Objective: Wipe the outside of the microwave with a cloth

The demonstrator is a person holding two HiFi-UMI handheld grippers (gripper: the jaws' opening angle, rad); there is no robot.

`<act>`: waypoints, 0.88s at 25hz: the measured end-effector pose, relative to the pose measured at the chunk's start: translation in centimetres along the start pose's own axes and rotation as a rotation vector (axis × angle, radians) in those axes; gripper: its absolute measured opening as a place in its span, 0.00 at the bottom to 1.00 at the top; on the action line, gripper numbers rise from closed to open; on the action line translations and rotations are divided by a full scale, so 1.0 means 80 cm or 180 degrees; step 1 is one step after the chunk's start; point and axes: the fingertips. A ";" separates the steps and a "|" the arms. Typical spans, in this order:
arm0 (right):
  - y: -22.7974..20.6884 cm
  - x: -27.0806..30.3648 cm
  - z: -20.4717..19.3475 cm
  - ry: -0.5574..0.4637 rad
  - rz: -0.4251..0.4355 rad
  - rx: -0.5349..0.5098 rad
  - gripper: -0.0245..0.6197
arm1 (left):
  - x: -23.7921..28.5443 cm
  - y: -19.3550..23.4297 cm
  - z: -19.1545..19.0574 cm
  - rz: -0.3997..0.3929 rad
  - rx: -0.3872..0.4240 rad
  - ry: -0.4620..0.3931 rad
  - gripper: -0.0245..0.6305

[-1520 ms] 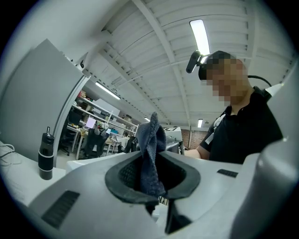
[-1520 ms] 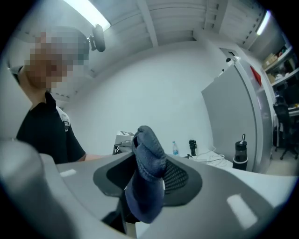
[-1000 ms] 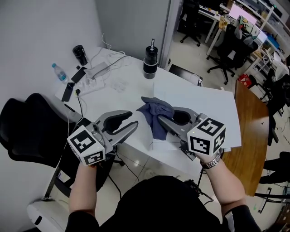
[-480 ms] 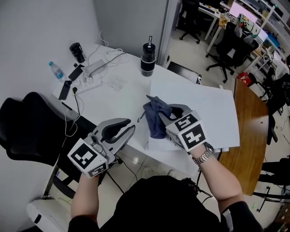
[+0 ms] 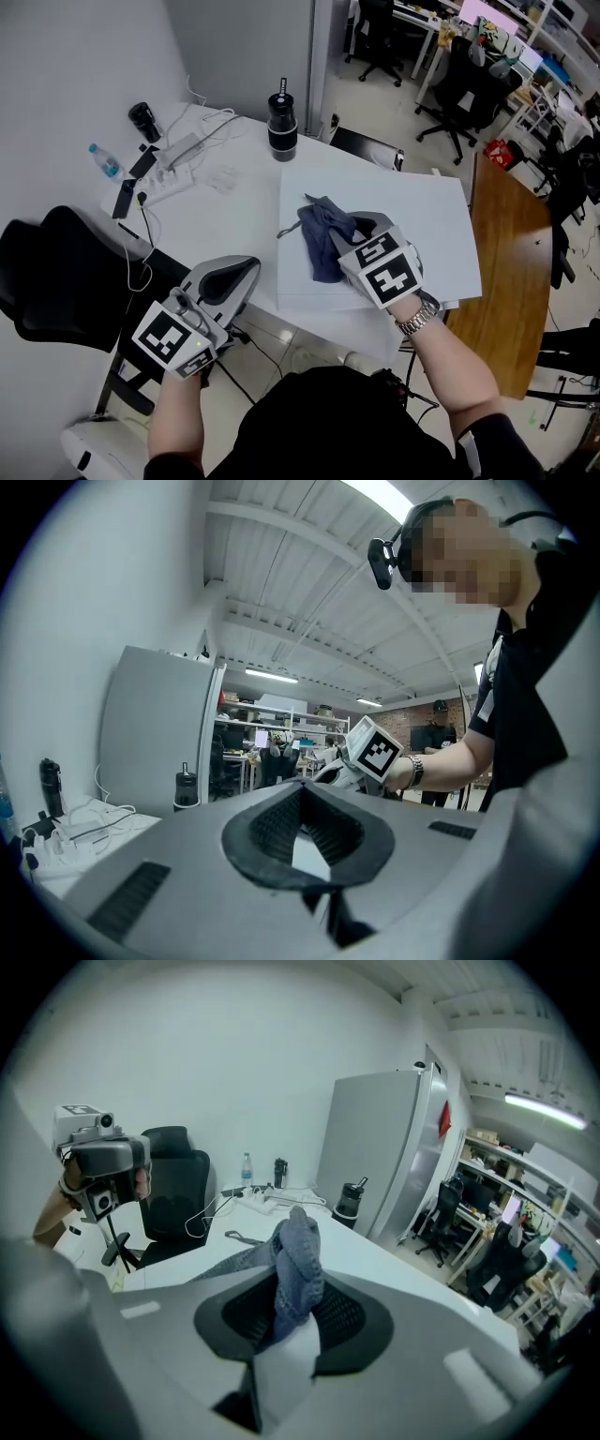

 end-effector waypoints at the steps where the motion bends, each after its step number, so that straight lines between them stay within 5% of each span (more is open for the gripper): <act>1: -0.007 -0.004 -0.005 0.0003 -0.0017 0.0015 0.19 | 0.004 -0.005 0.001 -0.0003 0.0005 0.0004 0.04; 22: -0.164 -0.117 -0.124 -0.0013 -0.0346 0.0263 0.19 | 0.109 -0.147 0.031 -0.0037 0.0233 0.0133 0.04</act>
Point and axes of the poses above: the fingertips, and each gripper's own axes: x forward along the fingers, y to its left, z out of its top, and after that the axes turned 2 degrees about z, right-handed
